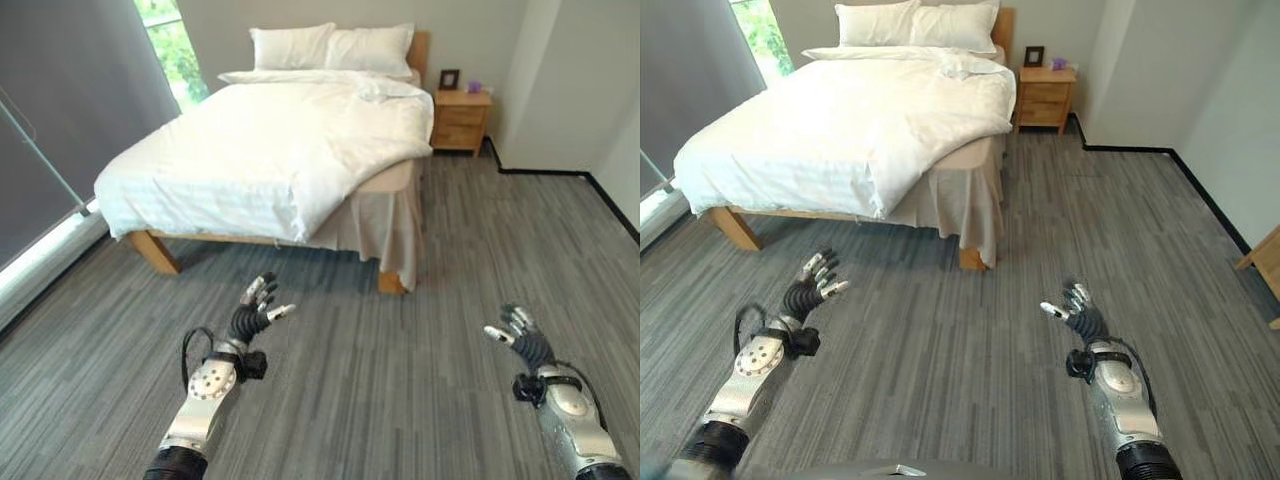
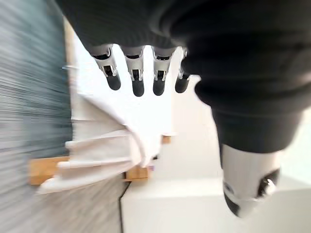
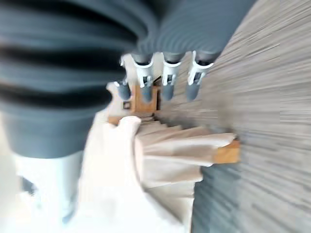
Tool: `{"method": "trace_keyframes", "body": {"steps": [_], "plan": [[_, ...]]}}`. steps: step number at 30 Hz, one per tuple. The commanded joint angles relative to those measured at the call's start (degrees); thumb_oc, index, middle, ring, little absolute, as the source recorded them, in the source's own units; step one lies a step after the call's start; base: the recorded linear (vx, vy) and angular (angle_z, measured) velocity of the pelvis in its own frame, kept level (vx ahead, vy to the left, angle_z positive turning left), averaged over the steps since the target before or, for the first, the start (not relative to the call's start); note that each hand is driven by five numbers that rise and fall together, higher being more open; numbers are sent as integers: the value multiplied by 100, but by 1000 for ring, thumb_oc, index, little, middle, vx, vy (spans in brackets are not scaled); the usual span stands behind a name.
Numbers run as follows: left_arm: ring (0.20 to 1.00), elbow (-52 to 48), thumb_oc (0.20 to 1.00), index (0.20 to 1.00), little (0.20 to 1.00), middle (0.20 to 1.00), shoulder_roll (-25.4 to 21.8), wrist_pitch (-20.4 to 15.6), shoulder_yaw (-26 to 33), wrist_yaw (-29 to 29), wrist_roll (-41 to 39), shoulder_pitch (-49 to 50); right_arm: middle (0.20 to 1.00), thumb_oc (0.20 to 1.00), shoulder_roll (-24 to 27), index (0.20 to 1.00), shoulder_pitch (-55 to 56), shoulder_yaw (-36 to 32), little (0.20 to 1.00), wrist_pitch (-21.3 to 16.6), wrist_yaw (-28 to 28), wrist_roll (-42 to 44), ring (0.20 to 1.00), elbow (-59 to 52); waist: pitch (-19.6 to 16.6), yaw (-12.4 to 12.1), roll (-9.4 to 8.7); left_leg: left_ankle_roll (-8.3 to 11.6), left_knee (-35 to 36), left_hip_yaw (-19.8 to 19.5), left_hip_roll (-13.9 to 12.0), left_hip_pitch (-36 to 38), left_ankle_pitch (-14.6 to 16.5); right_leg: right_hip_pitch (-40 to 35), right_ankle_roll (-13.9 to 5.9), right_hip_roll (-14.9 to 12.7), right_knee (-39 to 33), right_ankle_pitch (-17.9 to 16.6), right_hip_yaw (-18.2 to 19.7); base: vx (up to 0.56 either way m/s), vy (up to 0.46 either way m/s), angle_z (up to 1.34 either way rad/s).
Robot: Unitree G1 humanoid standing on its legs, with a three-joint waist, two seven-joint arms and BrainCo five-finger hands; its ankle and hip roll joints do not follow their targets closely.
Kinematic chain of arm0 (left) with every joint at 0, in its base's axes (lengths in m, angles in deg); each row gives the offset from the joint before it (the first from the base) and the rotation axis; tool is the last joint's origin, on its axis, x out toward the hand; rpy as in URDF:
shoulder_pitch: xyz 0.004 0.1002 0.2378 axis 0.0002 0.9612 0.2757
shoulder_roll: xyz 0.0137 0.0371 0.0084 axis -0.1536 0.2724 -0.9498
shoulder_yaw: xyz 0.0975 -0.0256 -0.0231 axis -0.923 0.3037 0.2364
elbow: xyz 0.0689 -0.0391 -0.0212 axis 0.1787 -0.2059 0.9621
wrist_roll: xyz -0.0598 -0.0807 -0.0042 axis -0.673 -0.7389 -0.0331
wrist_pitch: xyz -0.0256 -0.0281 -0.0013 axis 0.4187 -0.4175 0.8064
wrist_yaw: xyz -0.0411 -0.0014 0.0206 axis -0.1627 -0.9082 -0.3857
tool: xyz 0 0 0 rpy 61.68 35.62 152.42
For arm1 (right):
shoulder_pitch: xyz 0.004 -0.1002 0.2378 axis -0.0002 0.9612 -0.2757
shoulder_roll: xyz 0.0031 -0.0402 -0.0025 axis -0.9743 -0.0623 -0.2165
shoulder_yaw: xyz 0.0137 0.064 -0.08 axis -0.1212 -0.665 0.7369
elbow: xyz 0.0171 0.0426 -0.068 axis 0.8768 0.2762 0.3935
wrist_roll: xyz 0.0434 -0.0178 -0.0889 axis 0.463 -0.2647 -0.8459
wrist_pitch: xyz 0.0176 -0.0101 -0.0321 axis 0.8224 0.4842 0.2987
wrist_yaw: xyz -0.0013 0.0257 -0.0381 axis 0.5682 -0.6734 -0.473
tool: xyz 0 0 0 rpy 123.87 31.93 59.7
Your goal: Making the bed.
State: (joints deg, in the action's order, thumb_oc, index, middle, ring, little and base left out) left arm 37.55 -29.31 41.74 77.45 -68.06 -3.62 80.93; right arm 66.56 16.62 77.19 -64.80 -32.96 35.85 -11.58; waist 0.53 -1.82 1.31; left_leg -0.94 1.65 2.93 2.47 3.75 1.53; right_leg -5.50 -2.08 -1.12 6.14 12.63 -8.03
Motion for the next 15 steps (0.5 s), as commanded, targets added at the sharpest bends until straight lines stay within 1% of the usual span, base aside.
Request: {"method": "trace_keyframes", "body": {"steps": [1, 3, 4, 9, 10, 11, 12, 13, 14, 15], "plan": [[1000, 518, 1000, 1000, 1000, 1000, 35, -119, 10, -154, -22, -238, 1000, 1000, -126, 1000, -172, 254, 1000, -133, 114, -362, 1000, 131, -9, -72, -356, 79, 233, -449, -119, -18, -347, -50, -488, -530, -993, -1490, -88, 0, 0, 0], [1000, 419, 1000, 1000, 1000, 1000, 102, -117, 116, -206, 97, -188, 1000, 1000, -59, 1000, -141, 384, 1000, -102, 194, -658, 1000, -122, 21, -84, -373, 75, 250, -423, -112, -23, -333, -36, -498, -540, -1046, -1527, -75, 0, 0, 0], [1000, 461, 1000, 1000, 1000, 1000, 127, -127, 166, -220, 142, -155, 1000, 1000, -30, 1000, -161, 423, 1000, -104, 207, -738, 1000, -73, 38, -99, -381, 69, 251, -397, -105, -37, -329, -10, -508, -547, -1055, -1539, -50, -13, 46, -3], [1000, 603, 1000, 1000, 1000, 1000, 200, -124, 373, -371, 113, 17, 1000, 1000, -137, 1000, -324, 478, 1000, -124, 134, -661, 1000, -100, 159, -156, -405, 16, 195, -309, -46, -162, -289, 164, -560, -619, -978, -1570, 63, -16, 65, -12], [1000, 507, 1000, 1000, 1000, 1000, 178, -61, 524, -398, 135, 190, 1000, 1000, -219, 1000, -379, 414, 1000, -149, 60, -525, 1000, -192, 311, -203, -402, -91, 38, -318, 21, -292, -185, 382, -587, -728, -558, -1472, 134, -28, 88, -12], [1000, 501, 1000, 1000, 1000, 1000, 177, -57, 527, -399, 136, 193, 1000, 1000, -219, 1000, -378, 415, 1000, -148, 60, -525, 1000, -194, 304, -206, -405, -93, 25, -313, 24, -307, -179, 406, -589, -733, -531, -1458, 142, -40, 133, -9], [1000, 450, 1000, 1000, 1000, 1000, 141, -45, 562, -375, 157, 269, 1000, 1000, -269, 1000, -375, 400, 1000, -168, 62, -447, 1000, -217, 380, -214, -389, -157, -25, -316, 50, -337, -135, 548, -602, -772, -193, -1386, 175, -18, 92, -15], [1000, 406, 1000, 1000, 1000, 1000, 108, -20, 593, -330, 183, 349, 1000, 1000, -309, 1000, -341, 378, 1000, -169, 80, -396, 1000, -266, 445, -222, -401, -227, -69, -305, 96, -350, -83, 774, -641, -815, 284, -1391, 234, -10, 159, -21], [1000, 349, 1000, 1000, 1000, 1000, 62, -1, 642, -293, 219, 433, 1000, 1000, -349, 1000, -304, 366, 1000, -171, 94, -364, 1000, -289, 531, -210, -399, -304, -111, -285, 139, -322, -42, 1034, -682, -870, 868, -1557, 297, 7, 165, -19], [1000, 318, 1000, 1000, 1000, 1000, 45, 18, 699, -287, 253, 466, 1000, 1000, -382, 1000, -276, 362, 1000, -153, 127, -349, 1000, -301, 632, -204, -381, -360, -115, -273, 160, -262, -10, 1264, -711, -923, 1363, -1826, 290, 46, 182, -11]]}}
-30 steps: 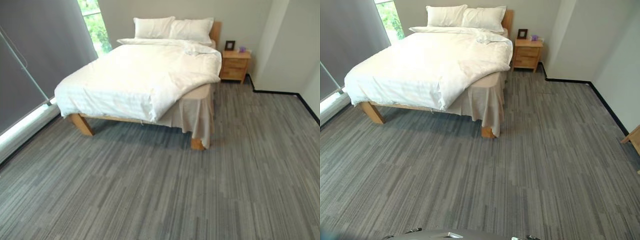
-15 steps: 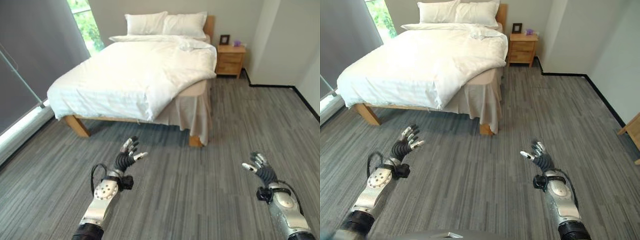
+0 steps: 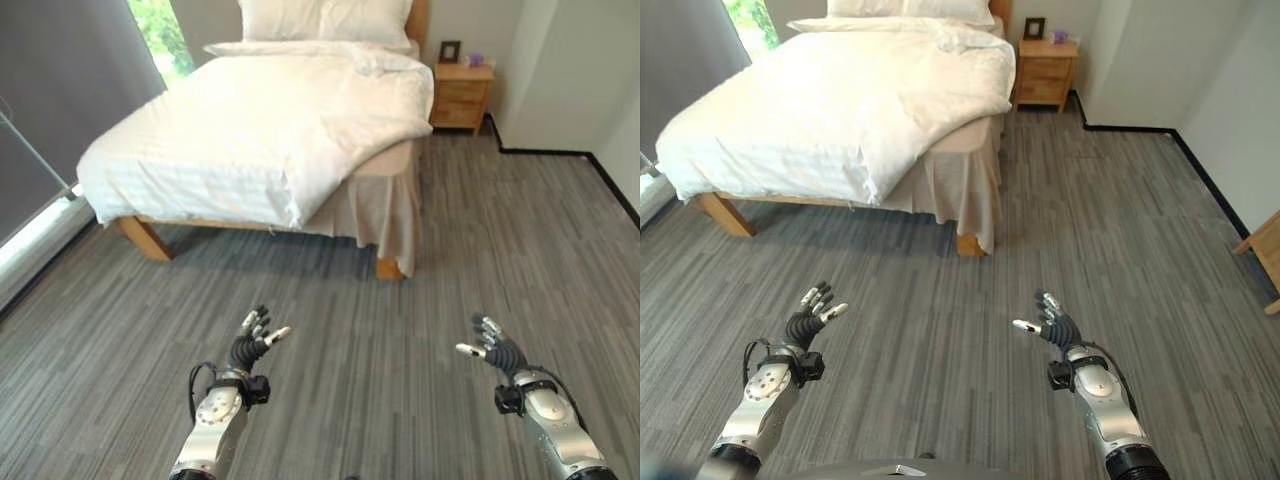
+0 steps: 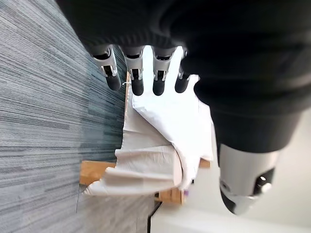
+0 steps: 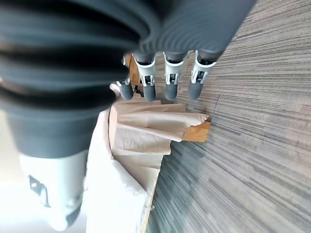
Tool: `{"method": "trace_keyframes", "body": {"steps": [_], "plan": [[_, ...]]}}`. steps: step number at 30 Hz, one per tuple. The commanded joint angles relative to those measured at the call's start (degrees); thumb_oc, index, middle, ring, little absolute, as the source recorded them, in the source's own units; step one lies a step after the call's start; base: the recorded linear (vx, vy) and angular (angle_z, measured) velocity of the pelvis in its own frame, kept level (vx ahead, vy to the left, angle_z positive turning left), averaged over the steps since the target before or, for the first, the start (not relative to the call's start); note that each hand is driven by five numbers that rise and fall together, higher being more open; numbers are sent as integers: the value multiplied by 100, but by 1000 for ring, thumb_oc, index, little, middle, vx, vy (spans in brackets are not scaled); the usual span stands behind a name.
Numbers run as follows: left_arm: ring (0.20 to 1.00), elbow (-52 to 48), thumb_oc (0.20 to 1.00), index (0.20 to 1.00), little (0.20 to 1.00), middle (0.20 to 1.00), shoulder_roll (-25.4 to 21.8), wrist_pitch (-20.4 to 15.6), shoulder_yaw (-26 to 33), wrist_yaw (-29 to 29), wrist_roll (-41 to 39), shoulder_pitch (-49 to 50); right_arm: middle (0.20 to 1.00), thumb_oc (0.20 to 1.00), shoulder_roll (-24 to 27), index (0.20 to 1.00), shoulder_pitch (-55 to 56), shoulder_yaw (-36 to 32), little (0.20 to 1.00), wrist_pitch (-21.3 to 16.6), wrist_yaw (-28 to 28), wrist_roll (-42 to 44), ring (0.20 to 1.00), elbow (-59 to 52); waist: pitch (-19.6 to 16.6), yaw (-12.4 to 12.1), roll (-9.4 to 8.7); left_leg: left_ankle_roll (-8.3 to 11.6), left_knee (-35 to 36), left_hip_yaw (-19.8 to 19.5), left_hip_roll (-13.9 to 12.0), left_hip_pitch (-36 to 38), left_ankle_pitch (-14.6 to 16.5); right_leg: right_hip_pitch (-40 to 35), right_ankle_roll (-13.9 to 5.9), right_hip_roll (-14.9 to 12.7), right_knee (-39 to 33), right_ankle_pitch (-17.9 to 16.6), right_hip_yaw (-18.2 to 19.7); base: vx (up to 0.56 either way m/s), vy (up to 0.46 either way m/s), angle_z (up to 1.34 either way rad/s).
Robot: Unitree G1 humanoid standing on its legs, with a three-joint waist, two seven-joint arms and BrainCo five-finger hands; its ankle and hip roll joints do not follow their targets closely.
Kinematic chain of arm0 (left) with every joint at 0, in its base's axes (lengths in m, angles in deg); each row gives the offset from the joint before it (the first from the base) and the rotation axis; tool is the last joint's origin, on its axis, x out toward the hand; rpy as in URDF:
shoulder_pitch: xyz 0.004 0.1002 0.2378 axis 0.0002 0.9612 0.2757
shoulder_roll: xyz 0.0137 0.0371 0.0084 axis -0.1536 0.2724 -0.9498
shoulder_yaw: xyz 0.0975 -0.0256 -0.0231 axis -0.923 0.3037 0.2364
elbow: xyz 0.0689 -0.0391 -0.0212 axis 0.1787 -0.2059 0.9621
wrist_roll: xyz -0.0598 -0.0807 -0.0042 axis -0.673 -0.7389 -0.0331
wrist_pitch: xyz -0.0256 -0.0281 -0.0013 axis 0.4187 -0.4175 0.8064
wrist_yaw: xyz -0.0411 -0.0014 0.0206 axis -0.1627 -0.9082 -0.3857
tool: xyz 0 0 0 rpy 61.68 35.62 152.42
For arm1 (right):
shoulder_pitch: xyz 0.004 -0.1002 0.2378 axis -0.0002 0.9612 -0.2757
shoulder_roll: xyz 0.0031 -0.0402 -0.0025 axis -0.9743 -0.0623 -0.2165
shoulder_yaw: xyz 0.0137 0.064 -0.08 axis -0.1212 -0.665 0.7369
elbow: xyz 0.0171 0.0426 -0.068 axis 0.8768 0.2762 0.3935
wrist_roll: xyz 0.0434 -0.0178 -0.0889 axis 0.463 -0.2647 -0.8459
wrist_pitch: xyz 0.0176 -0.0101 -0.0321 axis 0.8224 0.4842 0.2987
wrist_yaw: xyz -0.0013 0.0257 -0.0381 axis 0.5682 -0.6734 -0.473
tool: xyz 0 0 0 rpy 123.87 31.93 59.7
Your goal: Making the bed.
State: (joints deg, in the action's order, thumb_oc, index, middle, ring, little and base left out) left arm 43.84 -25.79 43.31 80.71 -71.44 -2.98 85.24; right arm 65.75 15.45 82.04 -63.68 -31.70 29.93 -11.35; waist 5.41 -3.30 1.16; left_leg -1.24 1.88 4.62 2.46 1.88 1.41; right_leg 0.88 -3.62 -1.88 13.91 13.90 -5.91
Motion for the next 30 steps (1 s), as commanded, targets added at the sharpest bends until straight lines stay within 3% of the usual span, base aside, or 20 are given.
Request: {"method": "trace_keyframes", "body": {"steps": [1, 2, 4, 5, 6, 7, 11, 14, 16, 18, 19, 20, 21, 23, 24, 25, 27, 28, 29, 30], "plan": [[1000, -352, 1000, 1000, 1000, 1000, -316, -119, 400, 57, 204, 52, 1000, 1000, -332, 1000, -136, -127, 1000, -264, 7, 265, 1000, -334, 206, -62, -347, -382, -155, -425, 179, -30, 29, 799, -556, -887, 1075, -2045, 96, 96, 160, -8], [1000, -393, 1000, 1000, 1000, 1000, -322, -99, 438, 66, 225, 53, 1000, 1000, -381, 1000, -85, -152, 1000, -253, 23, 340, 1000, -358, 283, -49, -317, -418, -154, -468, 169, 63, 72, 1019, -518, -852, 1518, -2104, 102, 190, 135, -6], [1000, -507, 1000, 1000, 1000, 1000, -278, -98, 447, 61, 247, 29, 1000, 1000, -436, 1000, 48, -198, 1000, -221, 86, 417, 1000, -445, 351, 5, -322, -399, -135, -546, 143, 261, 179, 1308, -502, -895, 1465, -2073, -25, 330, -5, 3], [1000, -617, 1000, 1000, 1000, 1000, -244, -126, 336, 113, 251, -76, 1000, 1000, -429, 1000, 164, -248, 1000, -195, 163, 524, 1000, -481, 367, 119, -361, -297, -62, -706, 96, 474, 315, 1501, -488, -846, 697, -2035, 5, 334, -103, -2], [1000, -616, 1000, 1000, 1000, 1000, -242, -127, 332, 113, 250, -76, 1000, 1000, -427, 1000, 169, -251, 1000, -194, 164, 524, 1000, -483, 380, 129, -340, -292, -53, -722, 75, 504, 326, 1458, -484, -831, 677, -2030, -22, 384, -162, 22], [1000, -635, 1000, 1000, 1000, 1000, -265, -143, 252, 124, 266, -159, 1000, 1000, -400, 1000, 182, -268, 1000, -217, 154, 562, 1000, -458, 408, 214, -370, -240, -48, -850, 46, 602, 438, 1476, -502, -757, 120, -2051, 52, 297, -152, 35], [1000, -697, 1000, 1000, 1000, 1000, -323, -177, -104, 157, 442, -581, 1000, 1000, -420, 1000, 186, -184, 1000, -144, 183, 518, 1000, -474, 371, 586, -536, 74, 64, -1214, -305, 1288, 731, 1911, -781, -628, -1514, -2775, 382, 503, -230, 62], [1000, -768, 1000, 1000, 1000, 1000, -272, -144, -241, 262, 412, -592, 1000, 1000, -398, 1000, 287, -238, 1000, -108, 281, 533, 1000, -555, 270, 696, -463, 196, -114, -1356, -542, 1475, 739, 1825, -757, -548, -1326, -2803, 319, 464, -197, 61], [1000, -842, 1000, 1000, 1000, 1000, -218, -136, -310, 373, 366, -498, 1000, 1000, -371, 1000, 338, -241, 1000, -129, 401, 656, 1000, -527, 139, 745, -444, 335, -690, -1337, -794, 1498, 480, 1749, -569, -363, -1050, -2701, 217, 530, -275, 69], [1000, -765, 1000, 1000, 1000, 1000, -189, -106, -385, 443, 412, -450, 1000, 1000, -285, 1000, 337, -274, 1000, -127, 405, 784, 1000, -510, 87, 754, -400, 464, -2451, -1140, -909, 852, -469, 1361, -265, -225, -863, -2372, 9, 445, -243, 28], [1000, -765, 1000, 1000, 1000, 1000, -190, -106, -384, 443, 412, -450, 1000, 1000, -285, 1000, 337, -273, 1000, -127, 405, 784, 1000, -510, 81, 761, -404, 464, -2453, -1146, -905, 842, -472, 1367, -265, -231, -863, -2373, 5, 458, -465, 3], [1000, -751, 1000, 1000, 1000, 1000, -148, -60, -383, 479, 222, -469, 1000, 1000, -191, 1000, 267, -314, 1000, -192, 366, 996, 1000, -600, 245, 660, -590, 373, -4369, -715, -1011, -109, -950, 842, 104, -192, -922, -2136, -186, 421, -541, -3], [1000, -735, 1000, 1000, 1000, 1000, -155, -43, -398, 464, 106, -532, 1000, 1000, -108, 1000, 244, -335, 1000, -241, 276, 1032, 1000, -642, 399, 531, -680, 308, -4923, -451, -1173, -539, -912, 590, 246, -142, -977, -1988, -247, 413, -540, 15], [1000, -713, 1000, 1000, 1000, 1000, -144, -18, -425, 436, 74, -573, 1000, 1000, -60, 1000, 191, -348, 1000, -240, 206, 1018, 1000, -615, 486, 424, -743, 277, -5052, -247, -1214, -923, -838, 428, 289, -123, -1048, -1885, -306, 364, -281, 19], [1000, -664, 1000, 1000, 1000, 1000, 22, -26, -333, 346, -428, -636, 1000, 1000, 87, 1000, 37, -439, 1000, -227, 45, 930, 1000, -623, 577, 124, -722, 460, -4716, 206, -1482, -1864, -778, -116, 313, -99, -1304, -1651, -446, 522, -277, 15], [1000, -662, 1000, 1000, 1000, 1000, 24, -27, -334, 346, -429, -638, 1000, 1000, 89, 1000, 37, -440, 1000, -227, 45, 931, 1000, -622, 579, 130, -714, 462, -4728, 195, -1486, -1871, -772, -120, 314, -93, -1307, -1650, -453, 589, -191, 52], [1000, -690, 1000, 1000, 1000, 1000, 62, -12, -263, 562, -827, -519, 1000, 1000, 161, 1000, 102, -601, 1000, -220, 117, 916, 1000, -980, 479, -46, -686, 493, -3337, 693, -1312, -2066, -813, -540, 225, -92, -1569, -1522, -451, 501, -12, 44], [1000, -691, 1000, 1000, 1000, 1000, 60, -12, -265, 563, -828, -514, 1000, 1000, 161, 1000, 109, -603, 1000, -218, 117, 916, 1000, -984, 482, -51, -703, 488, -3301, 712, -1291, -2036, -826, -549, 219, -114, -1572, -1520, -446, 525, 23, -3], [1000, -739, 1000, 1000, 1000, 1000, 21, -21, -250, 630, -848, -444, 1000, 1000, 170, 1000, 154, -633, 1000, -231, 143, 869, 1000, -1034, 418, -131, -677, 411, -2660, 844, -1052, -2087, -867, -679, 174, -89, -1631, -1456, -426, 641, 103, 3], [1000, -914, 1000, 1000, 1000, 1000, -103, -17, -225, 778, -742, -276, 1000, 1000, 166, 1000, 137, -619, 1000, -259, 204, 724, 1000, -1025, 276, -317, -546, 320, -1260, 811, -559, -2098, -1038, -1030, 71, 90, -1785, -1279, -350, 641, 102, 20]]}}
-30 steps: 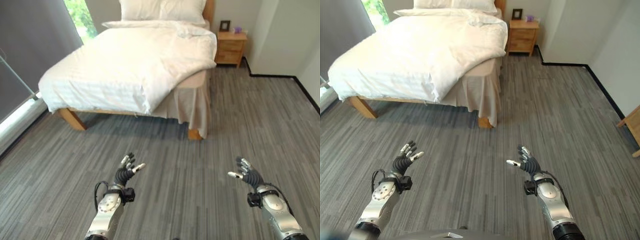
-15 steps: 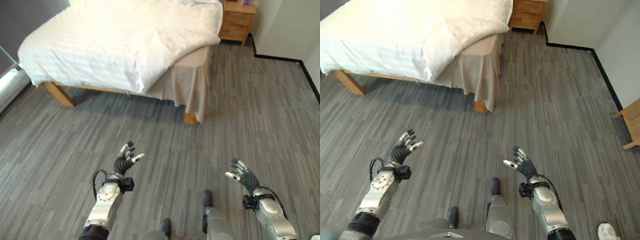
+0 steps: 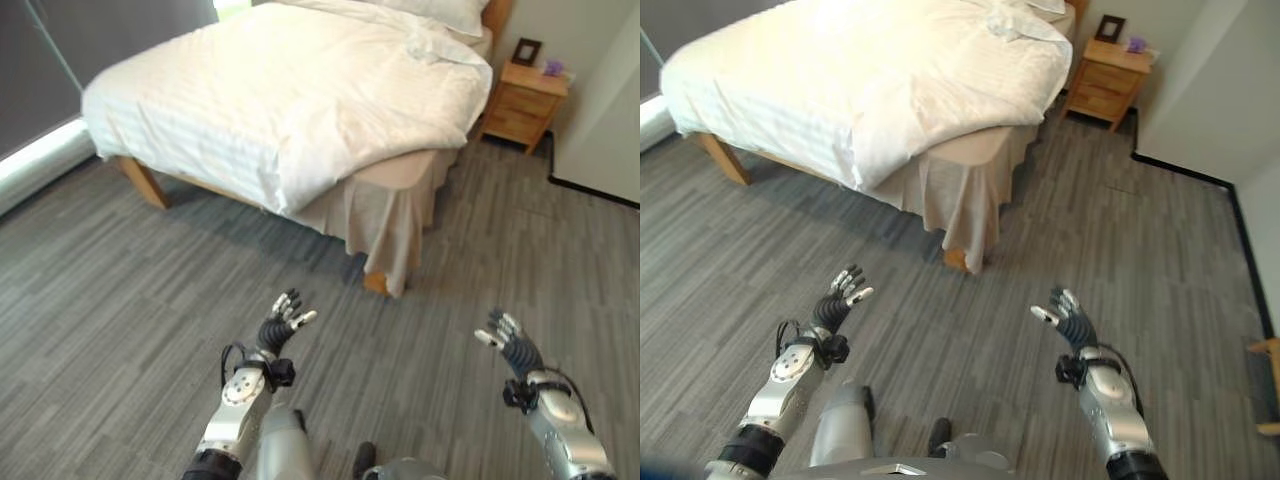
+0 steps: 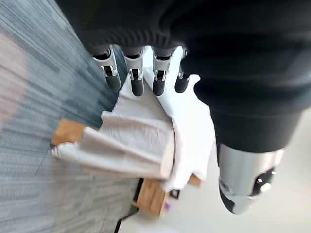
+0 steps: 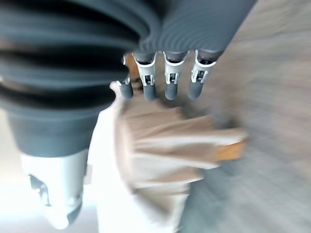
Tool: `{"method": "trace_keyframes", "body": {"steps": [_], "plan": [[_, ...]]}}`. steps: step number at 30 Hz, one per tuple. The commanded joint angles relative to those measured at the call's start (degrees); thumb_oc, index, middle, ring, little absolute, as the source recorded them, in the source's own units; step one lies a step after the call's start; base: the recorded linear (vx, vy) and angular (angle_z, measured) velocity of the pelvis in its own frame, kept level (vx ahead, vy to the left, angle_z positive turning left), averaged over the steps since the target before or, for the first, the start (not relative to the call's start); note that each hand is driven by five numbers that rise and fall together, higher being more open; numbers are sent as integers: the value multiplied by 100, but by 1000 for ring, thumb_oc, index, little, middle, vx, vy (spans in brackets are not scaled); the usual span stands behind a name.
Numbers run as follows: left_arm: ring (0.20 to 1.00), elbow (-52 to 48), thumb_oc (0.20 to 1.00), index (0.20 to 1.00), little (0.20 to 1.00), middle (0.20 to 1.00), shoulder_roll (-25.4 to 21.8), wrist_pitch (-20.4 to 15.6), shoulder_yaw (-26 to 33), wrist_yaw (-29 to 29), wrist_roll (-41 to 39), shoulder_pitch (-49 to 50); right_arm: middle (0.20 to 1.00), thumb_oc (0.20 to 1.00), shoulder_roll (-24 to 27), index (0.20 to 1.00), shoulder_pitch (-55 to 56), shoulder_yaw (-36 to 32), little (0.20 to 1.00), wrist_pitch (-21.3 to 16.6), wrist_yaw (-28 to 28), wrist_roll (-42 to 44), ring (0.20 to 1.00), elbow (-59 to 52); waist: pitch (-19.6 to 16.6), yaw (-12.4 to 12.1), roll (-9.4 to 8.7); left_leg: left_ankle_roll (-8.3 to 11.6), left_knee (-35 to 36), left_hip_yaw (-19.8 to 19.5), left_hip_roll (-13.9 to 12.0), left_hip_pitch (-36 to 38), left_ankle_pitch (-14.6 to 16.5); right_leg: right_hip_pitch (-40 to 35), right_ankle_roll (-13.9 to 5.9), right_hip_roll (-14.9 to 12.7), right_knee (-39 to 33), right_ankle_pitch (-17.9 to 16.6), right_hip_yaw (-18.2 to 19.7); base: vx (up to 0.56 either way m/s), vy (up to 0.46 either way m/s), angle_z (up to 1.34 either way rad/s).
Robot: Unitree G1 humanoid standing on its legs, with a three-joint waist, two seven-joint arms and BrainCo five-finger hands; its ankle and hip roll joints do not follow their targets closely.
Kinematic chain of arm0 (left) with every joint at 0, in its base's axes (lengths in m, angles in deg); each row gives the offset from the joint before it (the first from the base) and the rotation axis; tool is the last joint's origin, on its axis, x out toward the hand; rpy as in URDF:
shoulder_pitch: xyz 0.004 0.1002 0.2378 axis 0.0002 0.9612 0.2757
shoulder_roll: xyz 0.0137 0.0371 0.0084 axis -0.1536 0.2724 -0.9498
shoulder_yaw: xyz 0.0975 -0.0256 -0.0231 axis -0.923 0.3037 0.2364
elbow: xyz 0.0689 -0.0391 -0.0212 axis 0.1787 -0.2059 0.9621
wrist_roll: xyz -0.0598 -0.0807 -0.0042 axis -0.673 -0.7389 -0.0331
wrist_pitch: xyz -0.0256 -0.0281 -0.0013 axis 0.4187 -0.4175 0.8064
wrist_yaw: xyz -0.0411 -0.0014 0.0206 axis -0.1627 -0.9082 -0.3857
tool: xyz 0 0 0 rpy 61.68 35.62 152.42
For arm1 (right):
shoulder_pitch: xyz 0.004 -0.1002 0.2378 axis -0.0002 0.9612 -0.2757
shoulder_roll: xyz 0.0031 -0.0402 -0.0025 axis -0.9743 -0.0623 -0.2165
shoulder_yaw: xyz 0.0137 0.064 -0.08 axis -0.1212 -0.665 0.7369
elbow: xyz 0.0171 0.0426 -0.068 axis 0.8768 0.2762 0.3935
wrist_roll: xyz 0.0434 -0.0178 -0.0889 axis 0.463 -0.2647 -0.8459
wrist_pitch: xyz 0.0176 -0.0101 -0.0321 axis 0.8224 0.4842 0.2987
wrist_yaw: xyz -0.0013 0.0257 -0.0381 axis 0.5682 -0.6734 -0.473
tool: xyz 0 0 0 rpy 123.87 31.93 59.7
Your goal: Making the bed.
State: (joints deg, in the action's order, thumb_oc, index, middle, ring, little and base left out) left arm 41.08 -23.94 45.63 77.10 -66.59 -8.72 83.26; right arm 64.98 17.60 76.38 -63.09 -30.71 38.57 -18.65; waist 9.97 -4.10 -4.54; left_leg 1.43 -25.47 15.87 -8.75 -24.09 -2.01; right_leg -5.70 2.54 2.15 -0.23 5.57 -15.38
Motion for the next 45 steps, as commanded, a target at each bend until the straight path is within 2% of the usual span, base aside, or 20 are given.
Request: {"method": "trace_keyframes", "body": {"steps": [1, 4, 5, 6, 7, 9, 11, 12, 13, 14, 17, 18, 19, 20, 25, 29, 32, 35, 40, 45], "plan": [[1000, -643, 1000, 1000, 1000, 1000, -289, -247, 137, 292, -167, -71, 1000, 1000, 242, 1000, -76, -50, 1000, -320, 106, -141, 1000, -295, -167, -233, 8, 49, 1543, -307, 590, 551, -728, -395, -551, -334, -376, -443, 593, 678, 124, 21], [1000, -848, 1000, 1000, 1000, 1000, -365, -207, 151, 434, -139, 72, 1000, 1000, 232, 1000, -154, -28, 1000, -302, 156, -185, 1000, -286, -303, -334, 87, 75, 2090, -328, 726, 538, -970, -661, -603, -271, -433, -314, 633, 416, 70, -12], [1000, -1043, 1000, 1000, 1000, 1000, -482, -168, 192, 606, -139, 192, 1000, 1000, 176, 1000, -272, 47, 1000, -251, 277, -182, 1000, -307, -443, -403, 72, -26, 2135, -212, 804, 641, -906, -804, -653, -270, -366, -172, 698, 714, 168, -28], [1000, -1074, 1000, 1000, 1000, 1000, -478, -191, 107, 716, -130, 275, 1000, 1000, 40, 1000, -290, 212, 1000, -261, 387, -270, 1000, -251, -604, -431, -89, -258, 2064, -186, 951, 795, -642, -849, -814, -518, -54, -160, 689, 707, 169, -38], [1000, -1074, 1000, 1000, 1000, 1000, -479, -191, 107, 717, -130, 274, 1000, 1000, 39, 1000, -290, 212, 1000, -262, 387, -271, 1000, -250, -625, -449, -82, -257, 2061, -173, 930, 769, -648, -817, -810, -506, -53, -174, 710, 472, 167, -50], [1000, -1103, 1000, 1000, 1000, 1000, -574, -149, -28, 735, -4, 149, 1000, 1000, -134, 1000, -434, 338, 1000, -237, 342, -285, 1000, -142, -582, -520, -243, -515, 2062, -124, 1138, 1051, -381, -439, -1201, -891, 1383, -1154, 697, 302, 196, -52], [1000, -1167, 1000, 1000, 1000, 1000, -619, -170, -15, 668, -11, 77, 1000, 1000, -289, 1000, -456, 426, 1000, -221, 448, -101, 1000, -158, -418, -388, -102, -670, 2293, -227, 1107, 1568, -234, 138, -1334, -966, 3000, -1924, 752, 384, 245, -20], [1000, -1168, 1000, 1000, 1000, 1000, -611, -175, -26, 652, -66, 33, 1000, 1000, -314, 1000, -434, 461, 1000, -216, 493, -141, 1000, -165, -338, -255, 20, -702, 2400, -339, 1024, 1826, -189, 555, -1276, -888, 3527, -1936, 817, 578, 192, 29], [1000, -1176, 1000, 1000, 1000, 1000, -631, -204, -51, 668, -72, -11, 1000, 1000, -285, 1000, -357, 433, 1000, -212, 479, -293, 1000, -214, -199, -38, 188, -731, 2548, -614, 972, 2290, -73, 1285, -1170, -878, 3935, -1520, 761, 442, 104, 77], [1000, -1175, 1000, 1000, 1000, 1000, -628, -205, -51, 669, -72, -13, 1000, 1000, -283, 1000, -359, 432, 1000, -211, 478, -293, 1000, -215, -211, -33, 198, -727, 2551, -620, 961, 2274, -83, 1296, -1161, -868, 3923, -1533, 750, 459, 25, 102], [1000, -1199, 1000, 1000, 1000, 1000, -689, -219, -90, 729, -73, -83, 1000, 1000, -170, 1000, -133, 259, 1000, -158, 546, -244, 1000, -323, -184, 249, 227, -580, 2633, -1142, 1024, 2645, 10, 1615, -1039, -970, 2613, -1289, 803, 468, -144, 119], [1000, -1149, 1000, 1000, 1000, 1000, -680, -253, -74, 737, -115, -49, 1000, 1000, -15, 1000, 15, 76, 1000, -181, 540, -378, 1000, -525, -231, 356, 66, -431, 2697, -1470, 1143, 2814, 146, 1626, -1082, -974, 969, -1274, 1259, 492, -218, 103], [1000, -1146, 1000, 1000, 1000, 1000, -678, -255, -80, 736, -115, -46, 1000, 1000, -14, 1000, 28, 73, 1000, -178, 539, -380, 1000, -533, -213, 372, 91, -425, 2703, -1495, 1119, 2857, 165, 1536, -1080, -955, 887, -1294, 1221, 500, -269, 140], [1000, -1112, 1000, 1000, 1000, 1000, -672, -285, -172, 796, 61, -50, 1000, 1000, 118, 1000, 152, -112, 1000, -205, 460, -457, 1000, -552, -196, 315, -69, -395, 2772, -1686, 1137, 2900, 193, 1227, -1160, -921, 711, -1353, 1446, 241, -170, 164], [1000, -1184, 1000, 1000, 1000, 1000, -699, -281, -107, 921, 95, 299, 1000, 1000, 622, 1000, -197, -342, 1000, -279, 513, -744, 1000, -565, -322, 122, -156, -353, 2805, -1991, 1116, 2795, 178, 820, -1062, -861, 163, -1185, 1171, 172, -141, 67], [1000, -1235, 1000, 1000, 1000, 1000, -831, -152, -161, 1199, -79, 781, 1000, 1000, 1673, 1000, -822, -356, 1000, -275, 437, -1455, 1000, -532, -443, -73, -170, -303, 2965, -2165, 1074, 2739, 98, 594, -1015, -790, -140, -1125, 964, 114, -64, 40], [1000, -1383, 1000, 1000, 1000, 1000, -977, -104, -410, 1305, -234, 879, 1000, 1000, 2510, 1000, -1978, 236, 1000, -260, 264, -2076, 1000, -62, -438, -241, -169, -275, 2996, -2272, 1055, 2708, 81, 522, -988, -755, -227, -1105, 876, 67, -30, -9], [1000, -1437, 1000, 1000, 1000, 1000, -1108, -81, -845, 1309, -534, 836, 1000, 1000, 2958, 1000, -3918, 1554, 1000, -176, -198, -2884, 1000, 964, -396, -394, -191, -248, 3025, -2366, 1048, 2670, 74, 480, -965, -731, -283, -1087, 809, 13, -9, 8], [1000, -1347, 1000, 1000, 1000, 1000, -1251, -7, -1175, 1157, -854, 570, 1000, 1000, 2675, 1000, -6801, 3420, 1000, 158, -856, -4084, 1000, 3059, -276, -589, -202, -216, 3047, -2499, 1095, 2316, -77, 719, -950, -730, -318, -1168, 706, -59, 1, 16], [1000, -1283, 1000, 1000, 1000, 1000, -1334, 11, -1310, 1058, -1039, 375, 1000, 1000, 2039, 1000, -8344, 4598, 1000, 369, -1094, -4803, 1000, 5084, -32, -856, -190, -170, 3045, -2726, 1159, 1742, -278, 1102, -928, -719, -410, -1285, 504, -101, -18, 31]]}}
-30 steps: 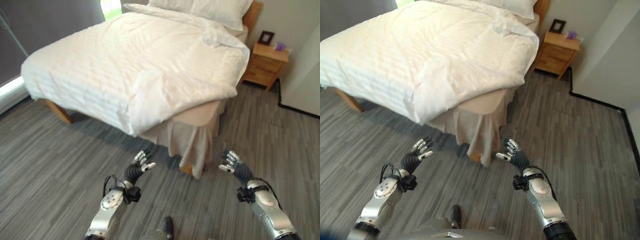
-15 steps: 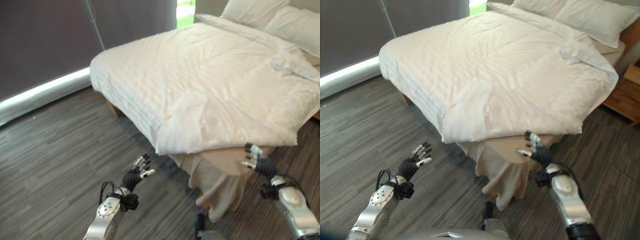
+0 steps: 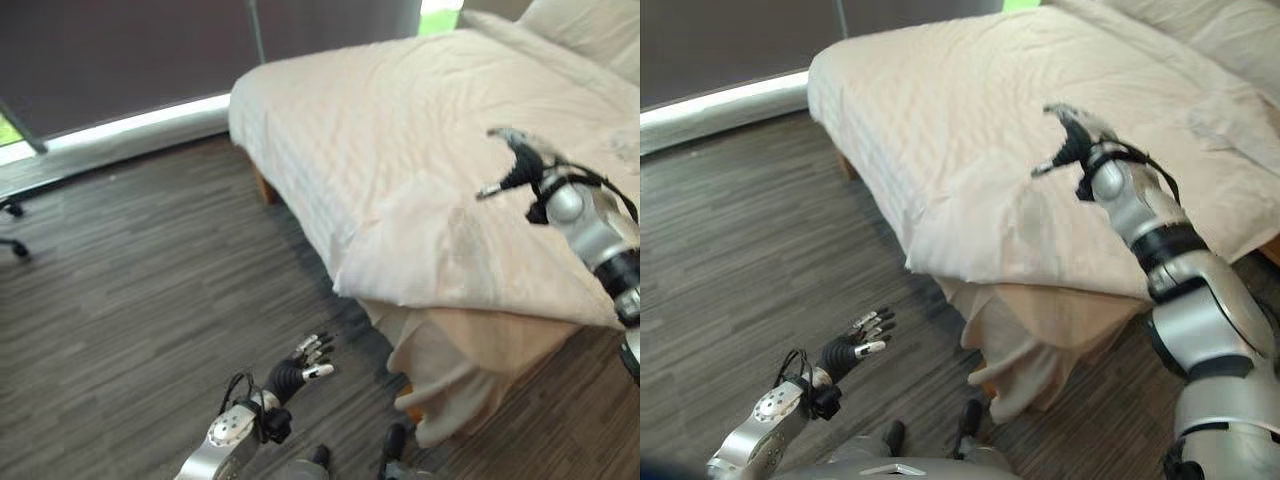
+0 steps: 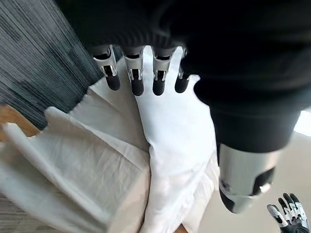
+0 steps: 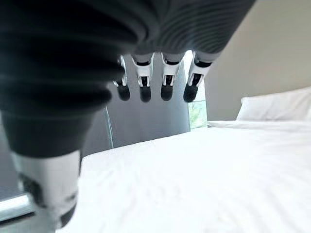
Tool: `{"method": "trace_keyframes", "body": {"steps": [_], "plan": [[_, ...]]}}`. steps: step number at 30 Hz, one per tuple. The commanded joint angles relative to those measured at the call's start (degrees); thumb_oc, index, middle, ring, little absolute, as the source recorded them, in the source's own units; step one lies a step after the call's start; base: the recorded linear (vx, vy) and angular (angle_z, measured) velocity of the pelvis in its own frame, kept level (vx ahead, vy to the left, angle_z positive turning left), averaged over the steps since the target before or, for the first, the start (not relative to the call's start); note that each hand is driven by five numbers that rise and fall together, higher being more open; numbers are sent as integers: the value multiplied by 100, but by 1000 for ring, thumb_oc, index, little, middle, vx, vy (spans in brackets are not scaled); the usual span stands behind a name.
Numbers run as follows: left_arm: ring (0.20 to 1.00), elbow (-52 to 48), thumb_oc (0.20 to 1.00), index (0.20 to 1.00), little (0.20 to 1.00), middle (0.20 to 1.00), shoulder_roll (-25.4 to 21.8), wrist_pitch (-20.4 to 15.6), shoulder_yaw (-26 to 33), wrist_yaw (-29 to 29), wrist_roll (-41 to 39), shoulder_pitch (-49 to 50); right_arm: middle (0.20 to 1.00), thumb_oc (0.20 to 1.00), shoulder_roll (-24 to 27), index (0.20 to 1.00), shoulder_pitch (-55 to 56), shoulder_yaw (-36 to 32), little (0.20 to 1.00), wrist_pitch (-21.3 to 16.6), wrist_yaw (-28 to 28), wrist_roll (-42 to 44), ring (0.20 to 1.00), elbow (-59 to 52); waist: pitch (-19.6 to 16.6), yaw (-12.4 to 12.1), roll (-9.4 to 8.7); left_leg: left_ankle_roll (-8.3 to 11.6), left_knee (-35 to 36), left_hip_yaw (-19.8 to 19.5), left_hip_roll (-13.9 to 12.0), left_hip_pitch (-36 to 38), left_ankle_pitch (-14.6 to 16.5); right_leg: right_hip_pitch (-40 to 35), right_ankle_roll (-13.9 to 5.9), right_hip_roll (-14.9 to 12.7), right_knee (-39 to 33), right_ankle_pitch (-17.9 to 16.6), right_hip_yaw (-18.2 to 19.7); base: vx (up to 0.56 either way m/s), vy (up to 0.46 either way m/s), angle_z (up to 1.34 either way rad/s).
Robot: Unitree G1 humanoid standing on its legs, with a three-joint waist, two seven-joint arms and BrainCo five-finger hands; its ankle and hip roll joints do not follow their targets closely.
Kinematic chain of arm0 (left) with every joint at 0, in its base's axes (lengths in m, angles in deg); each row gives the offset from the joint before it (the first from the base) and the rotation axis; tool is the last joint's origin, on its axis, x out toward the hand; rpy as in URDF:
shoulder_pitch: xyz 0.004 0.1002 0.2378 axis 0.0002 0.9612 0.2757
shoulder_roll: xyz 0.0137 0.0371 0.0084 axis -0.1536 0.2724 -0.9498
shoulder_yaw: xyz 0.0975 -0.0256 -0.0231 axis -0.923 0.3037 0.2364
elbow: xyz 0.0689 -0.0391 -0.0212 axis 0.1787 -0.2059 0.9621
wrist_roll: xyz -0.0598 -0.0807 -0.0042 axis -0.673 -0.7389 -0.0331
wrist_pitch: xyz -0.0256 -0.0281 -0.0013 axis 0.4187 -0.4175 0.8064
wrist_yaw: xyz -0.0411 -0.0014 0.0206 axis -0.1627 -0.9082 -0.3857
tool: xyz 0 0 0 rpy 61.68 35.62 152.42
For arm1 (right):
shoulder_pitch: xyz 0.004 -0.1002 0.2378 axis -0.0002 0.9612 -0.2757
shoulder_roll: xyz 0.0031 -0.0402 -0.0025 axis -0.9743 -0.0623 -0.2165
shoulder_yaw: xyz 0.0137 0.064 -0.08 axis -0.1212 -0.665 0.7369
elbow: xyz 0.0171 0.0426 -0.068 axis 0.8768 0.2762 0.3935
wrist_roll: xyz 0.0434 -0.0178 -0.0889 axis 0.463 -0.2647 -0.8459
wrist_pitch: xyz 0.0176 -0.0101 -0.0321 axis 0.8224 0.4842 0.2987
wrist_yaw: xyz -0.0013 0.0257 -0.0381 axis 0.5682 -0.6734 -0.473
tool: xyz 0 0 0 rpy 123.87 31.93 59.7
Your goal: Making the bed.
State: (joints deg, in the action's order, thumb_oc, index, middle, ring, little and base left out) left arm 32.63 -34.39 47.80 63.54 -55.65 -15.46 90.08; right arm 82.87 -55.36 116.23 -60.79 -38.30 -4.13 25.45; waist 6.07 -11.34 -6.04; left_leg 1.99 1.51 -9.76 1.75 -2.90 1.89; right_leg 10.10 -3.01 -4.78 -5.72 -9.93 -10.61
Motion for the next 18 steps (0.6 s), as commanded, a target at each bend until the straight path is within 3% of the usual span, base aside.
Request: {"method": "trace_keyframes", "body": {"steps": [1, 2, 5, 10, 14, 18], "plan": [[1000, -425, 1000, 1000, 1000, 1000, -265, -196, 28, -39, -468, -329, 1000, 1000, 175, 1000, -1222, 661, 1000, 168, -410, -522, 1000, 1044, 410, -181, -21, -217, 349, -222, 125, -484, -711, -394, -371, -21, 127, 249, -18, -49, -16, 20], [1000, -425, 1000, 1000, 1000, 1000, -263, -196, 29, -39, -467, -329, 1000, 1000, 173, 1000, -1226, 664, 1000, 167, -410, -522, 1000, 1048, 408, -177, -20, -216, 349, -224, 125, -488, -711, -391, -371, -22, 128, 249, -20, -105, -40, 40], [1000, -527, 1000, 1000, 1000, 1000, -182, -164, 27, -140, -945, -319, 1000, 1000, 487, 1000, -2088, 1162, 1000, 317, -460, -520, 1000, 2171, 896, -499, 151, -99, 345, -519, 204, -1272, -1003, 205, -358, -39, 101, 151, -221, -144, -43, 45], [1000, -602, 1000, 1000, 1000, 1000, -68, -120, -38, -244, -861, -311, 1000, 1000, 707, 1000, -2474, 1461, 1000, 546, -438, -608, 1000, 2727, 1175, -635, 304, 3, 349, -559, 215, -1829, -1134, 720, -345, 6, 72, 80, -226, -80, -15, 32], [1000, -593, 1000, 1000, 1000, 1000, 61, -139, -22, -331, -897, -379, 1000, 1000, 761, 1000, -2707, 1337, 1000, 662, -375, -293, 1000, 2878, 1349, -663, 453, 95, 349, -530, 226, -2292, -1249, 1166, -345, 27, 72, 2, -195, -100, 21, 5], [1000, -399, 1000, 1000, 1000, 1000, 506, -200, 103, -608, -722, -674, 1000, 1000, 475, 1000, -2070, 947, 1000, 627, -278, -54, 1000, 2642, 1537, -570, 530, 152, 349, -383, 197, -2642, -1301, 1507, -352, 108, 72, -35, -87, -19, 23, -4]]}}
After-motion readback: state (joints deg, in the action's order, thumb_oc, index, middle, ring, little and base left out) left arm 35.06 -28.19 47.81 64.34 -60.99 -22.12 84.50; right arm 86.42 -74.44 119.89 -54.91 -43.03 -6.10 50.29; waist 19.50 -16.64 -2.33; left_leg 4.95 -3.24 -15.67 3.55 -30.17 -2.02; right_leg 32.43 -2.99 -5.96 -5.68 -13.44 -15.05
